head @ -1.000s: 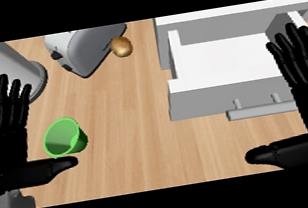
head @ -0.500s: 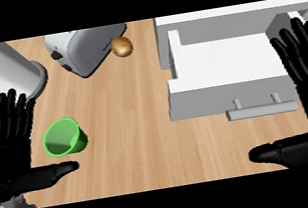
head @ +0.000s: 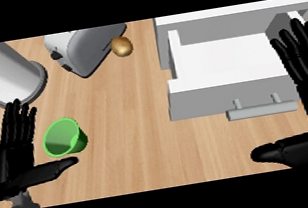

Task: Pick up the cup, place it into the drawer and close the drawer

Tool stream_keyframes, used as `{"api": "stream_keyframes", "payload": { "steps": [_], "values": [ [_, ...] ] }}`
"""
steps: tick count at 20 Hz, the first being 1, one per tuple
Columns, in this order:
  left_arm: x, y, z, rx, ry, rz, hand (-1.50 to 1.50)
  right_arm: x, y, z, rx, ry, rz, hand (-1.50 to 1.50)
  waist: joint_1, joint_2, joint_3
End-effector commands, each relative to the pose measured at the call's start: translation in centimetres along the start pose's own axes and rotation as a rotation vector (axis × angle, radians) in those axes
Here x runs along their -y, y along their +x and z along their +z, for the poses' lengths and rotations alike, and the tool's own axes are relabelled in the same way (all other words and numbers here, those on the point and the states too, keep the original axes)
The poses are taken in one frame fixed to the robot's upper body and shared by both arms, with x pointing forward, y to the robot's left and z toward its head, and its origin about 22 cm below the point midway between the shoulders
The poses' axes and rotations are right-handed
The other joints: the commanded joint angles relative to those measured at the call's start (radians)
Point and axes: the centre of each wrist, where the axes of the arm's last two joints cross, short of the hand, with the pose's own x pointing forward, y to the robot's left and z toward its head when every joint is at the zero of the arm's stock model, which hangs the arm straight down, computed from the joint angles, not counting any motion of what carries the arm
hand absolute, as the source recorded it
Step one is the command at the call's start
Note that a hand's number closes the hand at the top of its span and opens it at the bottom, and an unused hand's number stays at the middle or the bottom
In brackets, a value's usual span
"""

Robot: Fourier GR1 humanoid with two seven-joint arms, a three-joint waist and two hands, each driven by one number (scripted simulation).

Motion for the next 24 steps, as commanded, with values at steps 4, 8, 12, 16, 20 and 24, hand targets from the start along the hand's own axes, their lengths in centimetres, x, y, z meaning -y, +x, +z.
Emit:
{"api": "stream_keyframes", "payload": {
  "steps": [4,8,12,16,20,24],
  "values": [
    [-1.6,-3.7,0.7,-0.038,0.007,-0.003,-1.5,0.3,1.8,1.0,-0.007,0.016,0.0,-1.5,-0.002,-0.001,0.0],
    [-1.0,-4.6,1.1,-0.033,0.002,-0.027,-1.5,1.7,1.4,-0.8,0.002,-0.001,-0.002,-1.5,0.001,0.0,0.0],
    [-3.6,-7.3,0.0,-0.06,0.017,-0.019,-1.5,-1.0,-0.5,0.2,0.01,0.017,0.0,-1.5,-0.003,0.001,0.0],
    [-3.9,-8.3,0.1,-0.058,0.02,-0.009,-1.5,0.4,1.0,-0.8,0.001,0.003,-0.025,-1.5,-0.002,0.0,0.0],
    [-4.3,-9.6,1.6,-0.066,0.028,-0.007,-1.5,-2.3,1.0,-0.8,-0.002,0.018,-0.022,-1.5,-0.001,0.0,0.0],
    [-5.4,-11.4,1.3,-0.052,0.049,-0.007,-1.5,0.6,0.3,0.1,0.004,0.024,-0.016,-1.5,-0.004,0.001,0.0]
  ]
}}
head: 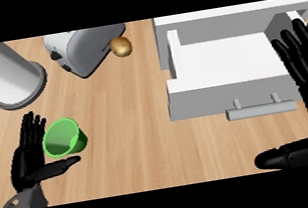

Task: Pick up the cup, place it into the drawer and close the drawer

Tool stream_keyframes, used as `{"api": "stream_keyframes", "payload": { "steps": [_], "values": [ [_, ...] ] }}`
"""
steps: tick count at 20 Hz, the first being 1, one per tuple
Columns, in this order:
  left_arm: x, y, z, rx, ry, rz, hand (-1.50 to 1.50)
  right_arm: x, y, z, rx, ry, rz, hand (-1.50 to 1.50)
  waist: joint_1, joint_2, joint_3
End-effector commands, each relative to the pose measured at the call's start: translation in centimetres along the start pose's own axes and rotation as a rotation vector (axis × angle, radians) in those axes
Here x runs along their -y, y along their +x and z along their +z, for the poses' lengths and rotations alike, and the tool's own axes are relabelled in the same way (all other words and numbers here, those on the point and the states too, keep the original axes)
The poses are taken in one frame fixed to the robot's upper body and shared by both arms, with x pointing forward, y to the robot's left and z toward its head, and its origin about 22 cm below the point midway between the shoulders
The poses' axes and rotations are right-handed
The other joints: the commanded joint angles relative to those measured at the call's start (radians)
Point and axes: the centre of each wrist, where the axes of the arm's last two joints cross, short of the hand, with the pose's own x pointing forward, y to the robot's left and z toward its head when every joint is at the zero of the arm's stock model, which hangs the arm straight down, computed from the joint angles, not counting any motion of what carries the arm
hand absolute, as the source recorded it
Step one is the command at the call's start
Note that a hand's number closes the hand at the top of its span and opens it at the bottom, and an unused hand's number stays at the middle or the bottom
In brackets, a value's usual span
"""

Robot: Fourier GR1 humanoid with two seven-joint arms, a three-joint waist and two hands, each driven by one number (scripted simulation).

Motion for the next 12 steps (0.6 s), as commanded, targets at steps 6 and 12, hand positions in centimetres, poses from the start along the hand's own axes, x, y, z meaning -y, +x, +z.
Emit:
{"api": "stream_keyframes", "payload": {
  "steps": [6,12],
  "values": [
    [-2.0,-1.9,1.0,-0.034,0.015,0.003,-1.5,-0.8,0.4,0.8,-0.01,-0.011,-0.006,-1.5,0.001,0.0,0.0],
    [-1.1,-2.9,0.8,-0.019,-0.008,-0.007,-1.5,0.6,1.5,-1.1,0.002,-0.009,0.019,-1.5,0.001,0.0,0.0]
  ]
}}
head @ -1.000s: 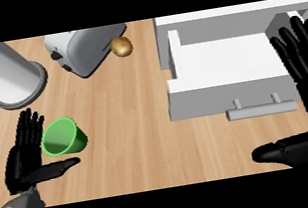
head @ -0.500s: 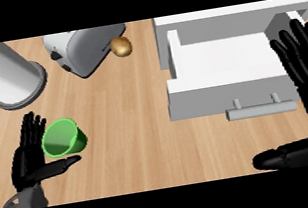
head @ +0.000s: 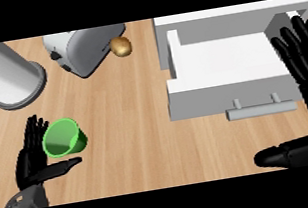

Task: Pick up the cup, place it into the drawer and close the drawer

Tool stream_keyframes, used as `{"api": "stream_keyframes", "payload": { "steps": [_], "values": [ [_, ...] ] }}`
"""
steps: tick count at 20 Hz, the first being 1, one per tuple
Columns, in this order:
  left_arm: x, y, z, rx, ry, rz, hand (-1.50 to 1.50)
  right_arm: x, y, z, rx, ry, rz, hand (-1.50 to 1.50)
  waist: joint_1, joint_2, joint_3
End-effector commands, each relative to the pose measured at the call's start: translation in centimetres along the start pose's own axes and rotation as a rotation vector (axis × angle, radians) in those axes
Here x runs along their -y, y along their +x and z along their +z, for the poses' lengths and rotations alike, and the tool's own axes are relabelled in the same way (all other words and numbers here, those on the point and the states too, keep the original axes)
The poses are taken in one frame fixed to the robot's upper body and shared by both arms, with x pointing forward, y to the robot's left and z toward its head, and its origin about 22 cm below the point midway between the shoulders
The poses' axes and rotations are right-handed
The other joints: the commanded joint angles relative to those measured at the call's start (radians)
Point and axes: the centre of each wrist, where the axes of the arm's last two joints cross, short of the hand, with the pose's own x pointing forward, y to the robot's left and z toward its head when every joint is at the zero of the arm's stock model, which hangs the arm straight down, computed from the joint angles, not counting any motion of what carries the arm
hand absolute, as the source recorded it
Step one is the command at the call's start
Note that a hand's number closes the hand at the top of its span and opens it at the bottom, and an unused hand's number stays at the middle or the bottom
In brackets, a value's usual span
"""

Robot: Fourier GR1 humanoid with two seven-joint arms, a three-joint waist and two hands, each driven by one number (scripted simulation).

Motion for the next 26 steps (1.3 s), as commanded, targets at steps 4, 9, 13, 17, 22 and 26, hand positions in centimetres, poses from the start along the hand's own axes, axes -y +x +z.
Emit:
{"api": "stream_keyframes", "payload": {
  "steps": [4,9,13,17,22,26],
  "values": [
    [1.8,-0.7,-1.2,0.006,-0.027,0.031,-1.5,1.1,0.2,0.8,-0.009,-0.004,-0.015,-1.5,-0.002,0.0,0.0],
    [1.5,-1.2,-1.1,0.008,-0.023,0.061,-1.5,1.1,-0.6,1.3,0.007,0.007,-0.011,-1.5,-0.003,0.0,0.0],
    [3.0,-2.1,-1.1,0.01,-0.014,0.098,-1.5,0.4,0.1,-0.2,0.009,-0.004,-0.026,-1.5,-0.006,0.002,-0.001],
    [2.2,-2.5,-0.1,0.019,-0.036,0.164,-1.5,0.2,0.7,-1.5,0.006,0.016,-0.016,-1.5,-0.006,0.004,-0.002],
    [3.5,-2.1,-1.3,0.006,-0.11,0.258,-1.5,0.0,-0.1,0.2,0.014,0.008,-0.022,-1.5,-0.01,0.003,-0.001],
    [3.6,-2.3,-1.1,0.03,-0.125,0.305,1.5,0.5,0.2,0.3,-0.001,0.023,-0.006,-1.5,-0.011,0.004,-0.002]
  ]
}}
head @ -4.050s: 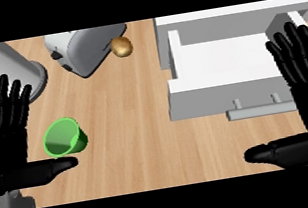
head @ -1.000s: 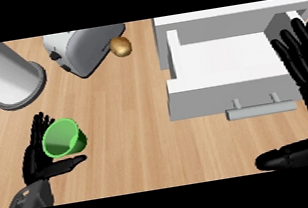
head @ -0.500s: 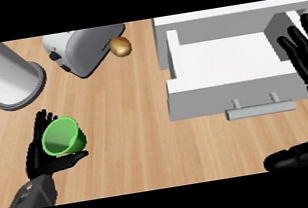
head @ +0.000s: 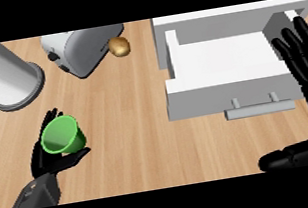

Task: Pick up the cup, place it into the drawer and close the drawer

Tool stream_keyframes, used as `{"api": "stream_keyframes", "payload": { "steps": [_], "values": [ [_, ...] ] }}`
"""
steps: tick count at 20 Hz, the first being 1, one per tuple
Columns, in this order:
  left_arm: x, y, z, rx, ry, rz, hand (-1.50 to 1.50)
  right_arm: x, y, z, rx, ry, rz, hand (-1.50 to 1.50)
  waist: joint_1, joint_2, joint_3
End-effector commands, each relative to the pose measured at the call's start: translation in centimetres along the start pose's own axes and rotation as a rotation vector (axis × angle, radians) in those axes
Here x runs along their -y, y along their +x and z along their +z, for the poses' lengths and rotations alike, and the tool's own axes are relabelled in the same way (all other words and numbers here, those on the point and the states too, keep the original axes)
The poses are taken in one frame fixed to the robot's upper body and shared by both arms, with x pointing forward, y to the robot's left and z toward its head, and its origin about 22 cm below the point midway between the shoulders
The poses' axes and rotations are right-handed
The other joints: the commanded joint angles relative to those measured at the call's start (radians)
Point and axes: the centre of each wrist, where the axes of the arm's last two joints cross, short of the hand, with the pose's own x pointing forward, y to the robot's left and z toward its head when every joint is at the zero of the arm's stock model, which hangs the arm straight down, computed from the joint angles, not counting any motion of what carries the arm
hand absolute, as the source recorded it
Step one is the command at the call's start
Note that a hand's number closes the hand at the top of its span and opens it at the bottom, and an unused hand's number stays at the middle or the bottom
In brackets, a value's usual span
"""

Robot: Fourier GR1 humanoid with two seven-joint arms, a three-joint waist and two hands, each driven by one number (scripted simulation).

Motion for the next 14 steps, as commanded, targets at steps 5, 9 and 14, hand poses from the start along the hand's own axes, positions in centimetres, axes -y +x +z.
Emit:
{"api": "stream_keyframes", "payload": {
  "steps": [5,9,14],
  "values": [
    [0.6,-0.7,0.9,0.122,-0.09,0.117,1.5,0.4,1.2,0.7,-0.004,-0.018,0.018,-1.5,0.003,-0.003,0.001],
    [0.8,0.2,-0.7,0.184,-0.075,0.052,1.5,0.5,0.3,0.3,0.005,0.014,-0.012,-1.5,0.004,-0.001,0.001],
    [3.6,-1.6,0.3,0.231,0.011,0.022,1.5,0.3,-0.8,1.0,0.008,-0.009,0.018,-1.5,0.007,-0.003,0.001]
  ]
}}
